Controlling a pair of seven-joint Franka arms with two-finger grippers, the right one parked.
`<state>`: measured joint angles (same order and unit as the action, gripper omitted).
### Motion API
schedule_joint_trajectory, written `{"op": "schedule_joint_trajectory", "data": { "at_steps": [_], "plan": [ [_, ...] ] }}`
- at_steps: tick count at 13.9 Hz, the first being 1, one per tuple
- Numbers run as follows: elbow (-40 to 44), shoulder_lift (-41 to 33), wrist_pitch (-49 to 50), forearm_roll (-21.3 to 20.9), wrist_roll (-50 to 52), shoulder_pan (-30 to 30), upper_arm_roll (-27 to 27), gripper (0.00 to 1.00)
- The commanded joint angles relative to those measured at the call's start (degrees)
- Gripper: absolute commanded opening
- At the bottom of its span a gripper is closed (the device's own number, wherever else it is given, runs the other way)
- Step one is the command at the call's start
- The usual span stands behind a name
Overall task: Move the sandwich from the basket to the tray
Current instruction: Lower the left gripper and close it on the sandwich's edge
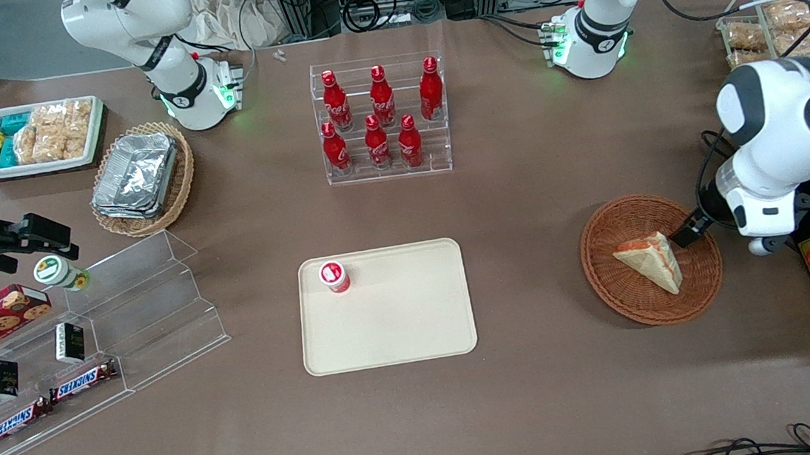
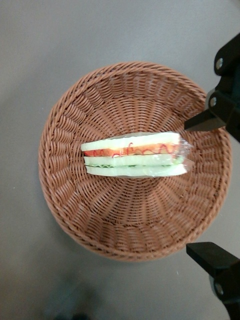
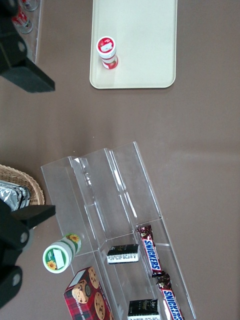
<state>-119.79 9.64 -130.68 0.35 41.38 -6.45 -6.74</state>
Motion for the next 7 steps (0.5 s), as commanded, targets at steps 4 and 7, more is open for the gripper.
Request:
{"op": "schedule_joint_trajectory", "data": {
  "at_steps": [4, 7],
  "plan": [
    [-0.4, 4.9, -6.8, 0.5, 5.4, 1.6, -0.8, 0.98],
    [-0.8, 6.2, -8.8, 0.6, 5.6, 1.6, -0.8, 0.98]
  ]
}}
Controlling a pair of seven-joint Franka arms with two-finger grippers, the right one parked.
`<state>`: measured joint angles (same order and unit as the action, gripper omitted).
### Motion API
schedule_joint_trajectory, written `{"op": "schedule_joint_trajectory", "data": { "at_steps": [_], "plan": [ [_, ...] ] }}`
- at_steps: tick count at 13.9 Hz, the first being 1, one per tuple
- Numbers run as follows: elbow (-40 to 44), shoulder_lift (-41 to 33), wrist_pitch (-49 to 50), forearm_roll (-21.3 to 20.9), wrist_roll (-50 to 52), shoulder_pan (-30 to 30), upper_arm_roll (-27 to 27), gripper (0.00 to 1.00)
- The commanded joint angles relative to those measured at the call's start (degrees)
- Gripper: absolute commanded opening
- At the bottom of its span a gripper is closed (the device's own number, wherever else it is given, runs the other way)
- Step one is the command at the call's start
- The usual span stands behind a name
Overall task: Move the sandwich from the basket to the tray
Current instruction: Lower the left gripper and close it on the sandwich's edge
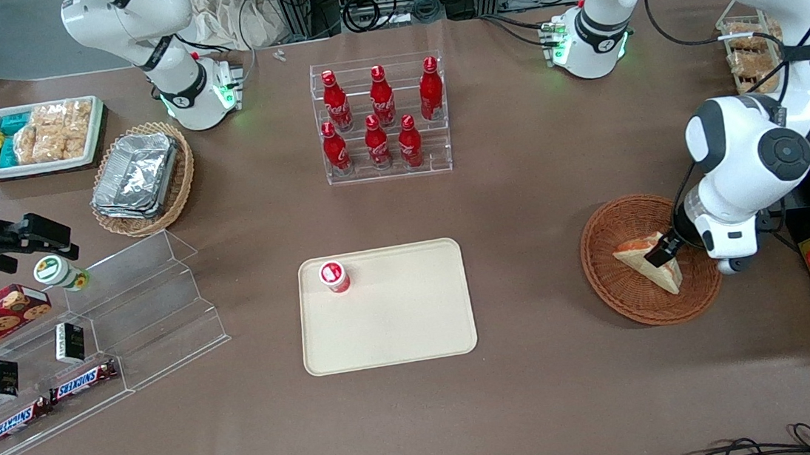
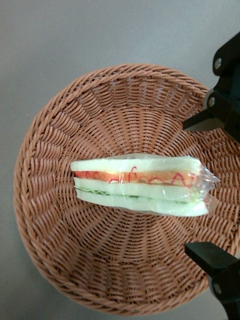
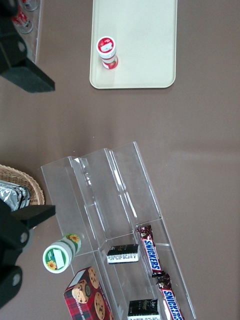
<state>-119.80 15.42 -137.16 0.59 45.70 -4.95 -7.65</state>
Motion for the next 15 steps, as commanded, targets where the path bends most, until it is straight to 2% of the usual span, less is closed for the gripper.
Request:
{"op": "schedule_joint_trajectory", "data": {
  "at_steps": [1, 5, 7, 10, 13, 15],
  "plan": [
    [-0.9, 0.7, -2.3, 0.4, 1.2, 0.0, 0.1, 0.98],
    [-1.9, 1.3, -3.5, 0.4, 1.2, -0.1, 0.1, 0.97],
    [-4.8, 1.2, -8.0, 0.4, 1.2, 0.0, 0.1, 0.89],
    [-5.8, 1.9, -9.6, 0.4, 1.2, 0.0, 0.1, 0.84],
    [-6.0, 2.3, -10.1, 0.4, 1.1, 0.0, 0.1, 0.65],
    [-6.0, 2.4, -10.1, 0.3, 1.0, 0.1, 0.1, 0.43]
  ]
}}
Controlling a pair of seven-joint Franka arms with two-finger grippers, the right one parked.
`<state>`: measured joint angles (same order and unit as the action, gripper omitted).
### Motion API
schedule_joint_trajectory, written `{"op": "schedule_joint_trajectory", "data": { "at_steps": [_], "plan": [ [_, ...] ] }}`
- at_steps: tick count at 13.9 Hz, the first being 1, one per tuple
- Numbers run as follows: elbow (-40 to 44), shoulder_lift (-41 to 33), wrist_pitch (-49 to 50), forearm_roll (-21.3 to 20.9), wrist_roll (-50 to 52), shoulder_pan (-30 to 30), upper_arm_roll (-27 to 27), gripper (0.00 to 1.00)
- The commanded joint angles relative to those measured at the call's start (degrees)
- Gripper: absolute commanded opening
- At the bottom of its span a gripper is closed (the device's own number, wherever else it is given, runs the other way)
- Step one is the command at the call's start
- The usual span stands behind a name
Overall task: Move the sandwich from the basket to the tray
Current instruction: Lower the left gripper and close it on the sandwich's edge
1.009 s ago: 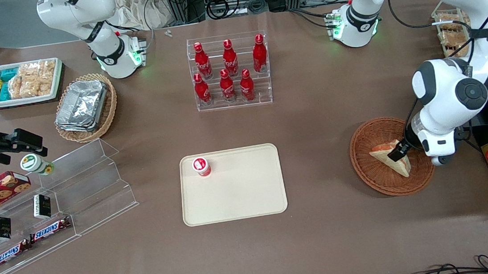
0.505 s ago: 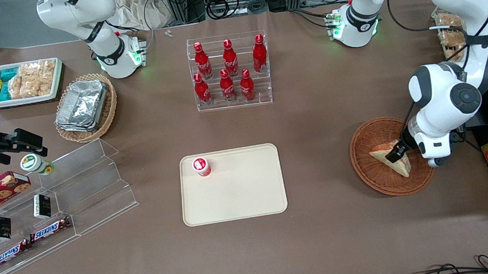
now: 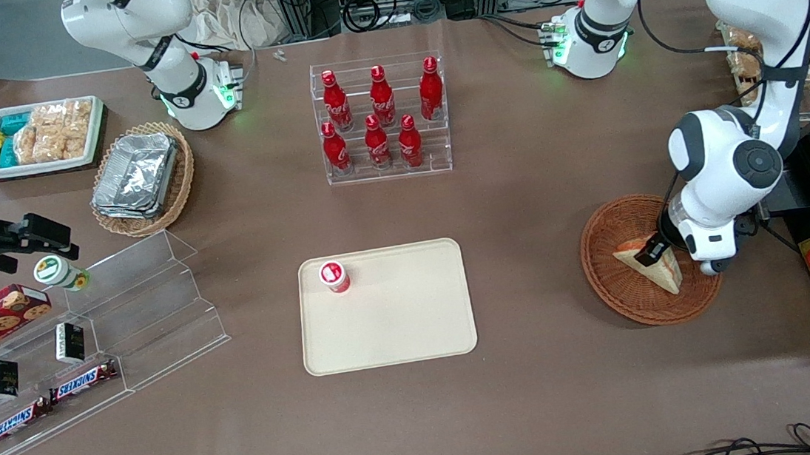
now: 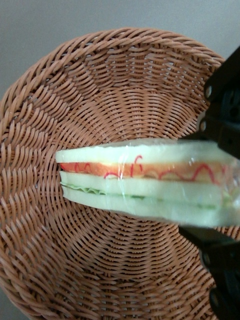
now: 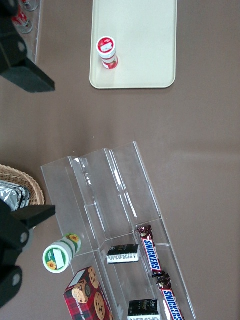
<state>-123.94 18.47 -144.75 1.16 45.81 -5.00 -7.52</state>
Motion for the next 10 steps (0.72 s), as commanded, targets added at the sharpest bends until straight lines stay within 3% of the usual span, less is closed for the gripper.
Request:
{"op": "schedule_joint_trajectory", "data": {
  "at_steps": [1, 3, 6, 10],
  "plan": [
    [-1.7, -0.6, -2.5, -0.4, 0.7, 0.2, 0.0, 0.31],
    [-1.3, -0.5, -1.9, -0.3, 0.8, 0.3, 0.0, 0.08],
    [2.5, -0.7, 3.2, -0.8, 0.2, 0.2, 0.0, 0.07],
    [23.1, -1.0, 33.3, -1.0, -2.9, 0.5, -0.6, 0.07]
  ]
}}
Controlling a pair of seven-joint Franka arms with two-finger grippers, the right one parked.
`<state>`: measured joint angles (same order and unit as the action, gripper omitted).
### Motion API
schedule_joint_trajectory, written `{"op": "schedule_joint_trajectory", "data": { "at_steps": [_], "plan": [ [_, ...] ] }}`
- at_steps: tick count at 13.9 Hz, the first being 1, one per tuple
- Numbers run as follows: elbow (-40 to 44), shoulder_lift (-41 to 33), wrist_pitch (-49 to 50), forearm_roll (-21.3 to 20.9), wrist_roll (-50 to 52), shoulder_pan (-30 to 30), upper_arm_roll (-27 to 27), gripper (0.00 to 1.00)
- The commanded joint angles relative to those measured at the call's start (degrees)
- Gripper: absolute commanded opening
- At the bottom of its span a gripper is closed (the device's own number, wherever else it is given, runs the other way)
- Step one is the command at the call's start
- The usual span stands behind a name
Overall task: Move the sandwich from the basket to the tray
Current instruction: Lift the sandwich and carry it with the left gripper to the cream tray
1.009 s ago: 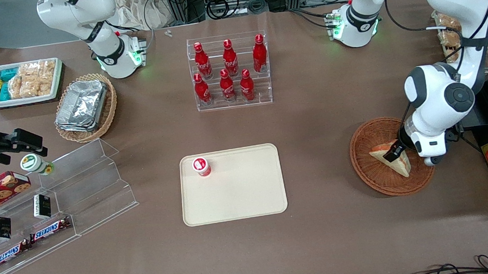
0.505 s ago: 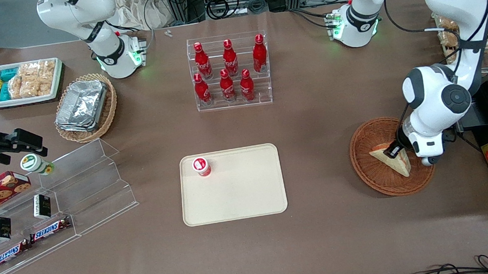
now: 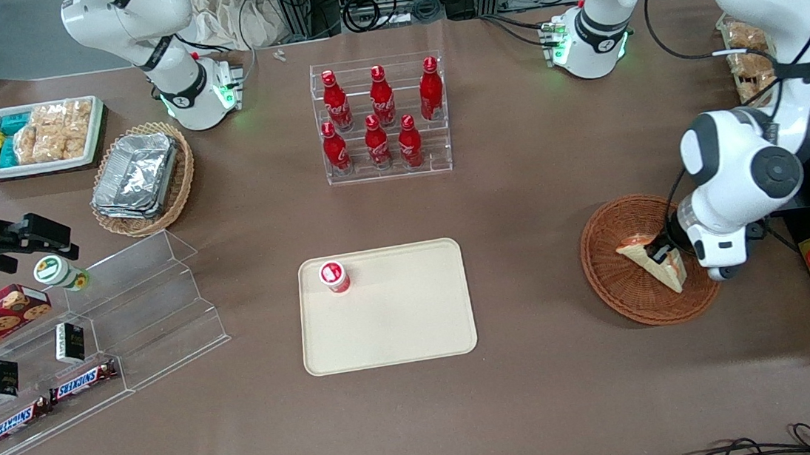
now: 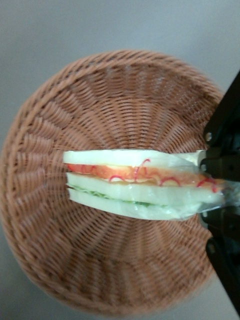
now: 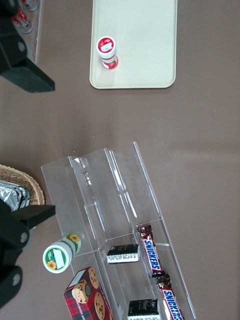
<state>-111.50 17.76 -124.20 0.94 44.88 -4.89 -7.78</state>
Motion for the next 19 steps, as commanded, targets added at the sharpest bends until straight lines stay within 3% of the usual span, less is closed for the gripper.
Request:
{"op": "schedule_joint_trajectory", "data": {
  "at_steps": [1, 5, 8, 14, 19],
  "plan": [
    [16.0, -0.3, 18.6, -0.8, -5.3, 0.6, -0.5, 0.07],
    [29.4, -0.5, 34.0, -0.7, -11.0, 2.6, -2.3, 0.07],
    [31.4, -0.4, 36.1, -0.8, -10.5, 7.2, -5.7, 0.06],
    [32.0, 6.0, 27.0, -0.9, -8.5, 22.4, -6.3, 0.0],
    [32.0, 16.8, 13.5, -5.6, -7.8, 31.4, -6.2, 0.0]
  ]
}}
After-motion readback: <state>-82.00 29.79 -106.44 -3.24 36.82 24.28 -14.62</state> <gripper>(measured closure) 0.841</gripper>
